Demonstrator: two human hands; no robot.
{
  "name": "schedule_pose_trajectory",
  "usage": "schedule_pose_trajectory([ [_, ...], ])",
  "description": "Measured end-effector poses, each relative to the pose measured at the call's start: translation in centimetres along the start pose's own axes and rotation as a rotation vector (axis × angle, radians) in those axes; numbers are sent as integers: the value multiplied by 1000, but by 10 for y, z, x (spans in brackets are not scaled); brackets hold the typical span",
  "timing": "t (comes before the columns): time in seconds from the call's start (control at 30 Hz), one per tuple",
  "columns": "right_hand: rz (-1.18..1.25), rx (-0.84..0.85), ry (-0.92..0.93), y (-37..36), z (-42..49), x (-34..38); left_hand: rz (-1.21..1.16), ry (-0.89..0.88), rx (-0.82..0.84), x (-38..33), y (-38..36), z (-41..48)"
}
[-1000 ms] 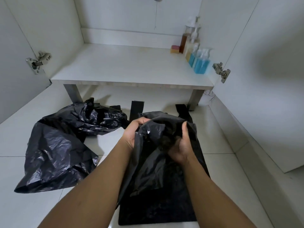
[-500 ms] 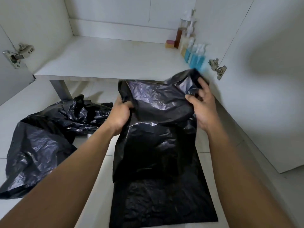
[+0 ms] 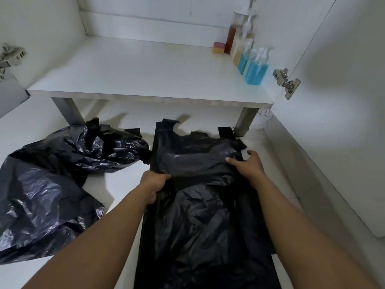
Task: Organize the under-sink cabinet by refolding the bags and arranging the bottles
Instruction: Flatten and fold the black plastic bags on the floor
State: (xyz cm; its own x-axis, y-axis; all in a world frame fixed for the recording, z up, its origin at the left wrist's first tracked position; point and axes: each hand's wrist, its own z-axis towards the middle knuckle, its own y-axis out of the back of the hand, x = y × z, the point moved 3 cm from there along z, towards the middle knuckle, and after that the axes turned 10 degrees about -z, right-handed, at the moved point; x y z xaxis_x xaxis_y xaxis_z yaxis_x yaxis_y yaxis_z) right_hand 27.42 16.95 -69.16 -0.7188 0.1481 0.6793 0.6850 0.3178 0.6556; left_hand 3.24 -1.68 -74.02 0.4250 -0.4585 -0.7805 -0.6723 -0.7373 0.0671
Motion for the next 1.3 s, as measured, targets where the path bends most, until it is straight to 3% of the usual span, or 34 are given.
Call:
schedule_pose_trajectory([
  [0.1,89,83,-79,2,4,-12,56,-19,-83,6,5,6],
  [0.17,22,121,-123,2,6,-28,100,-65,-122,8,8,8],
  [0.3,-94,-5,-86,5,5,-47,165,-135,-179,8,12,10],
  [0.6,-316,45,55,14,-21,-56,422,-289,-16,9,19,-15],
  [0.73,-517,23,112,8,-59,-78,887,-622,-8,25,22,-45],
  [0.8,-626,100,46,1,-77,-98,1118,-760,118,45,21,-58],
  [0.97,-673,115,-26,2,-87,-138,1336,-646,346,90,25,-68],
  [1.3,-639,219,-73,10,-89,-141,1296,-717,290,95,18,-81],
])
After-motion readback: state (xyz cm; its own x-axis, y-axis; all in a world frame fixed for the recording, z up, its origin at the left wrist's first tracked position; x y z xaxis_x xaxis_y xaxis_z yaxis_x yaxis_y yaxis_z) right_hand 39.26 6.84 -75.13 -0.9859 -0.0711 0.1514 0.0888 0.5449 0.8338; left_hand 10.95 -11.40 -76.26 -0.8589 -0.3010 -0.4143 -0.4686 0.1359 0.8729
